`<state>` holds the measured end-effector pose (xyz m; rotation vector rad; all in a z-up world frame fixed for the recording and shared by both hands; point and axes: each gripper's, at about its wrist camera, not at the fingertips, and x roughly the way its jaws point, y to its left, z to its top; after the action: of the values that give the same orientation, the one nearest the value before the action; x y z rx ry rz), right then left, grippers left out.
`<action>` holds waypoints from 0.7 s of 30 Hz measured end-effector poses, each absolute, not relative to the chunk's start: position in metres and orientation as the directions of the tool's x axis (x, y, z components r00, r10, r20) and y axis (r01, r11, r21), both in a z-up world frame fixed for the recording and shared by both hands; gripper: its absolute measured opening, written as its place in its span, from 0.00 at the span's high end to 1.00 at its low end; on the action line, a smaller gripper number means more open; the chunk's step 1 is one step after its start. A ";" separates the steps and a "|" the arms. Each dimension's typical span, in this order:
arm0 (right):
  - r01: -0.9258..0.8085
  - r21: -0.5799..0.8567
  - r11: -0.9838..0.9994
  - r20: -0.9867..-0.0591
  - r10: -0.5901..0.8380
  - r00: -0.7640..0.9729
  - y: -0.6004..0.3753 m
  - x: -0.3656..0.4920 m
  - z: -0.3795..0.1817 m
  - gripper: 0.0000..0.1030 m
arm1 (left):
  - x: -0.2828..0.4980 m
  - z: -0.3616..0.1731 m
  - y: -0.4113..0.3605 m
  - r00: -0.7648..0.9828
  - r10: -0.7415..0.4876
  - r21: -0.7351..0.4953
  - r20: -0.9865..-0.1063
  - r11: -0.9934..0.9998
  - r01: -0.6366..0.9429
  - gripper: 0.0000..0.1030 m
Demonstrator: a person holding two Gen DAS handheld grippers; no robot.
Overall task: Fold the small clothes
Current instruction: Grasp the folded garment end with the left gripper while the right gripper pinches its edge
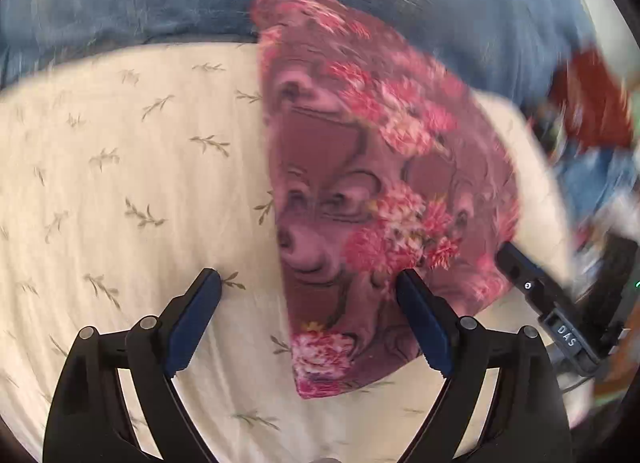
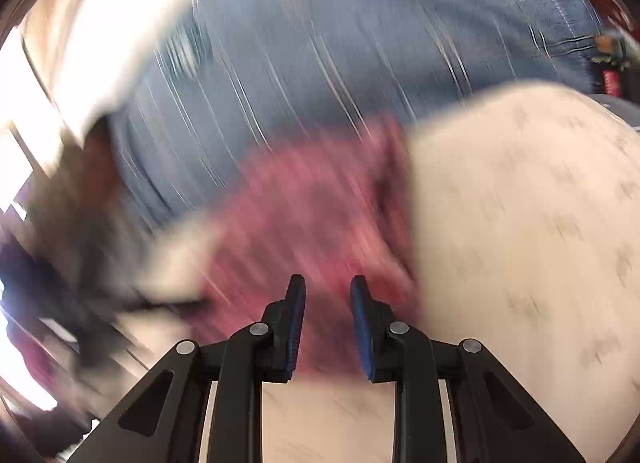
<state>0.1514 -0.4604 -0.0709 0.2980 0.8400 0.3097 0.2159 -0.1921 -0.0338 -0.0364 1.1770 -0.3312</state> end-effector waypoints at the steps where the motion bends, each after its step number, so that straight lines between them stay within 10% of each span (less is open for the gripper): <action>1: -0.184 0.325 0.927 -0.663 0.363 0.655 -0.454 0.148 -0.069 0.85 | 0.211 -0.030 -0.199 0.355 -0.240 -0.148 -0.903 0.952 0.266 0.12; 9: -0.085 0.540 0.837 -0.534 0.420 0.734 -0.498 0.142 -0.024 0.53 | 0.243 -0.003 -0.174 0.341 -0.383 -0.350 -0.859 0.924 0.157 0.13; 21: -0.071 0.796 0.602 -0.421 0.633 0.649 -0.509 0.259 -0.074 0.45 | 0.302 -0.037 -0.151 0.235 -0.583 -0.599 -0.778 0.801 0.002 0.06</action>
<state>0.2588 -0.5090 -0.0745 0.8329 0.7653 0.4577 0.3021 -0.1513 -0.0368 -0.5412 1.2842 -0.4292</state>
